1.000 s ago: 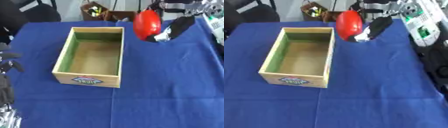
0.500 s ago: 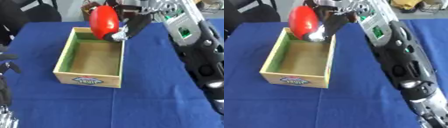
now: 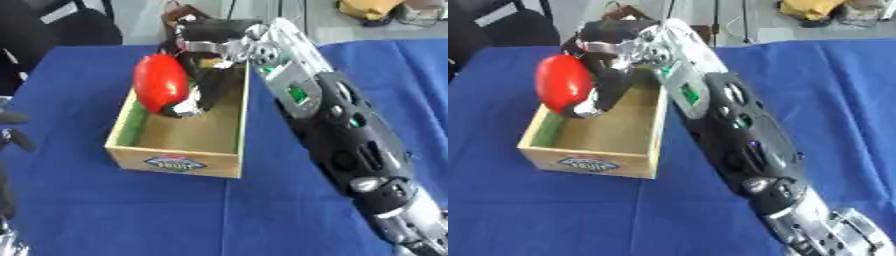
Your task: Pick up objects on the table and place them in the box.
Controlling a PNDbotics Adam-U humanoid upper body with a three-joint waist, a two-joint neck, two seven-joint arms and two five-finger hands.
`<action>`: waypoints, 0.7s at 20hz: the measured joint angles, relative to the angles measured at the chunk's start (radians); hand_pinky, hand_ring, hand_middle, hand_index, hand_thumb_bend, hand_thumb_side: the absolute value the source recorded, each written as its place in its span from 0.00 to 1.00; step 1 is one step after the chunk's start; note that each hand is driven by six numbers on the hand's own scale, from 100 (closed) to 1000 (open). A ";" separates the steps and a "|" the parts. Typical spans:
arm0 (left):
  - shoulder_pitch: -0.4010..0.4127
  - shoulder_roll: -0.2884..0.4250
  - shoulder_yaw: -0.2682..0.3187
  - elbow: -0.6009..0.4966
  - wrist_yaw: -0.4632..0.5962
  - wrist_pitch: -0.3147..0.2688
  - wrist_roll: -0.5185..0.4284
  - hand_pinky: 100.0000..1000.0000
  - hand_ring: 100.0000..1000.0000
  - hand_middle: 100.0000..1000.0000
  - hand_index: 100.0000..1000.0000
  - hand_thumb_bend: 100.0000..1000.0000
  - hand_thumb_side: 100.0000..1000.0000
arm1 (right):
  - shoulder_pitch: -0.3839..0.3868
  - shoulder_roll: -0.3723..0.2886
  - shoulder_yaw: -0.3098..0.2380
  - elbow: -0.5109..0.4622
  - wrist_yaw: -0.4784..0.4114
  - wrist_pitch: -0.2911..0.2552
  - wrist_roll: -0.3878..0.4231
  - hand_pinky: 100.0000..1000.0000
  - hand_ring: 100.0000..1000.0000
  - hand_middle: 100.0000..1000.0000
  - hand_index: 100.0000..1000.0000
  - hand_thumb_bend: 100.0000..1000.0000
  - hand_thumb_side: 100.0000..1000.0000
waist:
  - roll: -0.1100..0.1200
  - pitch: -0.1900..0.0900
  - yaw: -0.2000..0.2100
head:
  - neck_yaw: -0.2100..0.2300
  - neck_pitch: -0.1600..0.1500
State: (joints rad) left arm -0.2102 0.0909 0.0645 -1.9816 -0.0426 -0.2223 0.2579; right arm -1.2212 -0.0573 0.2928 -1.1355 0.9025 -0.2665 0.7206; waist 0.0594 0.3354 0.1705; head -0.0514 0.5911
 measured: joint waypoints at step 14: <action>-0.001 -0.004 -0.005 0.000 0.006 0.001 -0.003 0.20 0.48 0.54 0.64 0.00 0.92 | -0.007 0.022 -0.041 0.134 0.209 0.088 -0.151 0.54 0.51 0.26 0.38 0.00 0.49 | -0.002 0.008 0.001 | -0.005 -0.005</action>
State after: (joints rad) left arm -0.2113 0.0872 0.0593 -1.9816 -0.0366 -0.2215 0.2545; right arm -1.2280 -0.0353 0.2519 -1.0013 1.1111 -0.1780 0.5697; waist 0.0574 0.3432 0.1719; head -0.0565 0.5866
